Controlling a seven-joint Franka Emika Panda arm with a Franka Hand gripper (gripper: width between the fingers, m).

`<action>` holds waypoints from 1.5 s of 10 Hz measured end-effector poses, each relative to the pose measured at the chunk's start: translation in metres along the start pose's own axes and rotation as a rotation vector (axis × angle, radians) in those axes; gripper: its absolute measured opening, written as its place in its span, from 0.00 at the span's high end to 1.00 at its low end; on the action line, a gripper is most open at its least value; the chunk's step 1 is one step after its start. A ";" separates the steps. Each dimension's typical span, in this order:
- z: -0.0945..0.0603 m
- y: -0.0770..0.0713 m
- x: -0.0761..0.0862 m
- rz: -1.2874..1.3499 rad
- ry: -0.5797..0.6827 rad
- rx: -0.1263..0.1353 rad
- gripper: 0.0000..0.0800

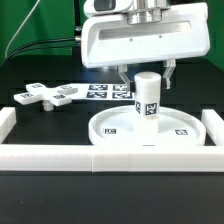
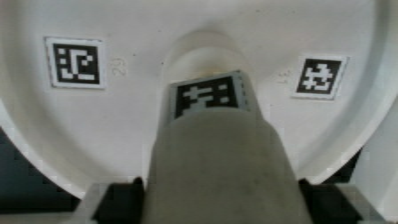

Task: Assemble round table

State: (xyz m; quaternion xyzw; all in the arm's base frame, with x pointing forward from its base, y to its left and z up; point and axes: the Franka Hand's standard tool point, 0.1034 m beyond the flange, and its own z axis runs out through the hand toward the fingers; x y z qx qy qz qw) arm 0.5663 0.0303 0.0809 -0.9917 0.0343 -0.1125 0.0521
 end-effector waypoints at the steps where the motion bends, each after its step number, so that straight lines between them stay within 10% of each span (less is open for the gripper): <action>1: 0.000 -0.002 0.000 0.103 0.006 0.003 0.48; 14: -0.001 -0.001 -0.013 1.106 -0.042 0.035 0.48; 15: -0.002 0.005 -0.012 0.988 -0.042 0.037 0.25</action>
Offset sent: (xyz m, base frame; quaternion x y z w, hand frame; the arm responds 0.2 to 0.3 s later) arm -0.0079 0.0205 -0.0014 0.0289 -0.0198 0.2443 0.9691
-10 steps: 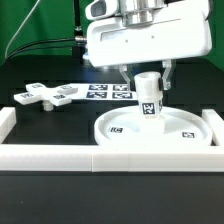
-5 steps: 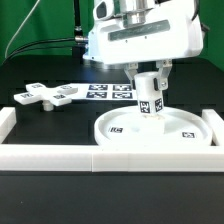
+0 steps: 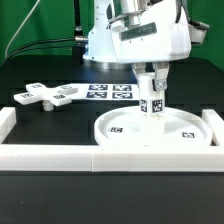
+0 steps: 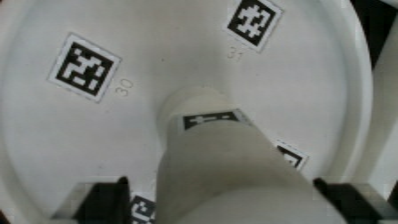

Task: Assemble round table

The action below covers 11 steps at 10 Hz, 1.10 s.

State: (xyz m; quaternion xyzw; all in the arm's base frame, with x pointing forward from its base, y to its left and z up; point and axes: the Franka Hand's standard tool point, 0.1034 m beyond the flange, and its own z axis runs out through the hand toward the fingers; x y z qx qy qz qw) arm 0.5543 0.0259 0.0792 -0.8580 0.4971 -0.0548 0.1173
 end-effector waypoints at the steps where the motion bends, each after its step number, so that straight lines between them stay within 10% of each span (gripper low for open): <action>1: -0.001 0.001 0.003 -0.092 0.002 0.000 0.25; 11: 0.000 -0.007 -0.001 -0.925 -0.008 -0.015 0.19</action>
Offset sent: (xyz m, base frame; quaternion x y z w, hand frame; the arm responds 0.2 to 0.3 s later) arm 0.0064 0.0044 -0.0016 0.0005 -0.0189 -0.2747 0.9614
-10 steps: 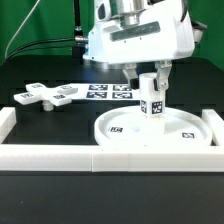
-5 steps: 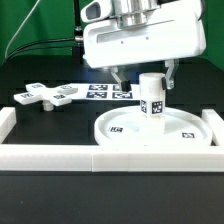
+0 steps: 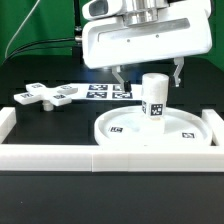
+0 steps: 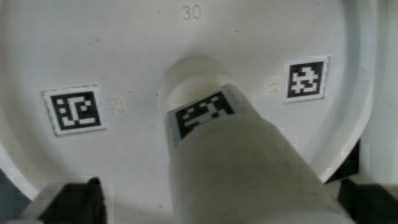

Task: Assemble round table

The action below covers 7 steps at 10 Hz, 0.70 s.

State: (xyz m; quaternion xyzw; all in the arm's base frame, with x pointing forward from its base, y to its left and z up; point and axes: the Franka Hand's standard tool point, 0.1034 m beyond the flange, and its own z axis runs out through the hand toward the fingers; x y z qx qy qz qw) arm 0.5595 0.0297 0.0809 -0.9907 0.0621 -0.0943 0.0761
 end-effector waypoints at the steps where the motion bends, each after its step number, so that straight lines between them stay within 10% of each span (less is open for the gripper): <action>1: 0.000 0.000 0.000 -0.054 0.000 -0.002 0.19; 7: 0.006 -0.013 0.009 -0.641 -0.078 -0.013 0.19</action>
Offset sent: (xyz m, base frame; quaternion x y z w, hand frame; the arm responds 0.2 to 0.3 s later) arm 0.0162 0.0307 -0.0036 0.0002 -0.0282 -0.2765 0.9606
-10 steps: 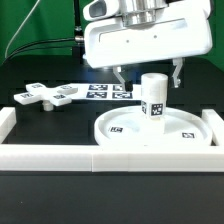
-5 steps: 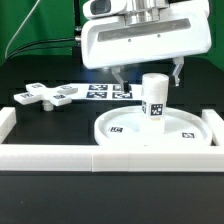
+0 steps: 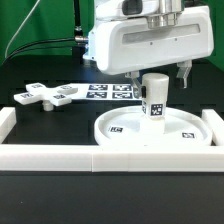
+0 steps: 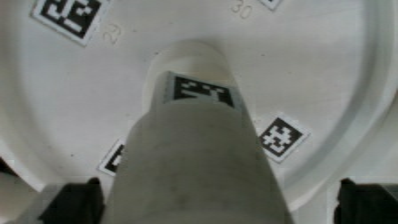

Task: Assemble round table

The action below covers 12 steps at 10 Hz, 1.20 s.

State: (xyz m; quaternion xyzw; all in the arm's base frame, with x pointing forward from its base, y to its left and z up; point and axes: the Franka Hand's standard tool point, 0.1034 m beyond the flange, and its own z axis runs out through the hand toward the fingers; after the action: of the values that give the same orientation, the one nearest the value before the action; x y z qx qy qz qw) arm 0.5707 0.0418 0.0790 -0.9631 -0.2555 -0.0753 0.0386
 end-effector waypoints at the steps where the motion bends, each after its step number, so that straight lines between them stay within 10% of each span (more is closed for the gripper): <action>1: 0.001 0.000 -0.001 -0.060 -0.003 0.000 0.19; 12: 0.005 -0.005 0.000 -0.607 -0.078 0.013 0.19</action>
Offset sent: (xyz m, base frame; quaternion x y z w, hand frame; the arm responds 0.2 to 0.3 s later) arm 0.0130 0.0069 0.0088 0.0136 -0.0151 -0.2021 0.9791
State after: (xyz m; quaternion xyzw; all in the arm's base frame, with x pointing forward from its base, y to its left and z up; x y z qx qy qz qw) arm 0.5691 0.0463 0.0744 -0.8447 -0.5332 -0.0448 0.0107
